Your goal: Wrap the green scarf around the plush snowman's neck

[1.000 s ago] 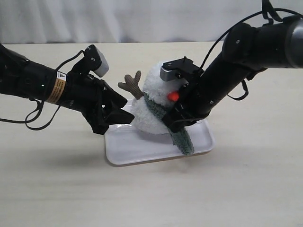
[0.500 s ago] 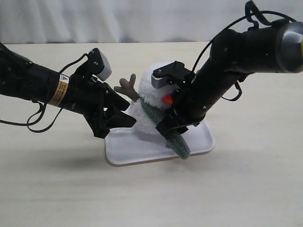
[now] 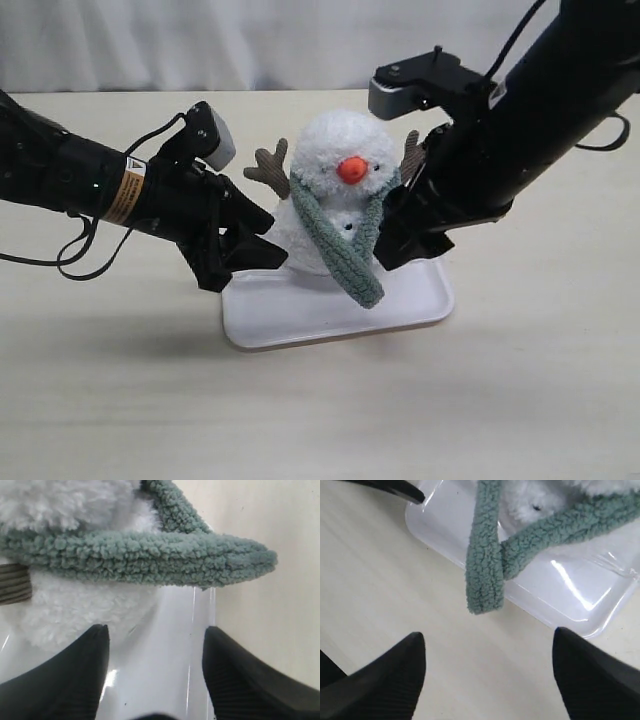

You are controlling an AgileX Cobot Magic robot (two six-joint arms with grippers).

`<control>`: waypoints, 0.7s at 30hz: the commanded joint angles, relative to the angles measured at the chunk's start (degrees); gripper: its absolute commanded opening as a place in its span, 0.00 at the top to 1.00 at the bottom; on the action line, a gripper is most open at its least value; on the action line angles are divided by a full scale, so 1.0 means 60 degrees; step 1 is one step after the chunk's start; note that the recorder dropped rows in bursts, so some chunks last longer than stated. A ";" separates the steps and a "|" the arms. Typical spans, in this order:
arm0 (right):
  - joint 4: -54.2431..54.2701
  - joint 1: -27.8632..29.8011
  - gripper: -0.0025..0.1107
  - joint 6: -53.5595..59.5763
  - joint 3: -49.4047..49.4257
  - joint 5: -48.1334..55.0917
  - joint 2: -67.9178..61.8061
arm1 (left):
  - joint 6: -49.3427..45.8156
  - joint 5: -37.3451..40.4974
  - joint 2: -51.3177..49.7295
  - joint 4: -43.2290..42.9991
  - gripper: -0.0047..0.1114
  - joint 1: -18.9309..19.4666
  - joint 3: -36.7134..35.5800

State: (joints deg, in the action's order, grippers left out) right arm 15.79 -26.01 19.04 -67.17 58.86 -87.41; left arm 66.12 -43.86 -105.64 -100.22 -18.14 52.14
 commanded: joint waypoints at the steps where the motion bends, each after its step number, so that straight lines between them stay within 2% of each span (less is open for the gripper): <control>1: -0.0259 -0.0016 0.52 -0.0125 -0.0012 -0.0194 0.0934 | 0.0003 0.0064 0.0191 0.0224 0.56 -0.0032 0.0006; 5: -0.0329 -0.0016 0.71 -0.0125 -0.0012 -0.0685 0.1800 | 0.0330 0.0084 0.0673 0.0143 0.70 -0.0032 0.0006; 10: -0.0347 -0.0016 0.94 -0.0051 0.0232 -0.1295 0.2872 | 0.1463 0.0248 0.1509 0.0045 0.90 -0.0032 0.0006; 12: -0.0366 -0.0016 0.94 -0.0051 0.0406 -0.1665 0.3304 | 0.1747 0.0318 0.1824 0.0045 0.96 -0.0032 -0.0030; 21: -0.0366 -0.0016 0.94 -0.0051 0.1430 -0.3629 0.5426 | 0.3127 0.1586 0.3987 0.0045 0.96 -0.0032 -0.0100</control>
State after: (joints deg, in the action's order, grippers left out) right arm 13.92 -26.01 18.52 -60.57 41.04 -58.27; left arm 82.38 -36.59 -86.12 -100.11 -18.14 52.04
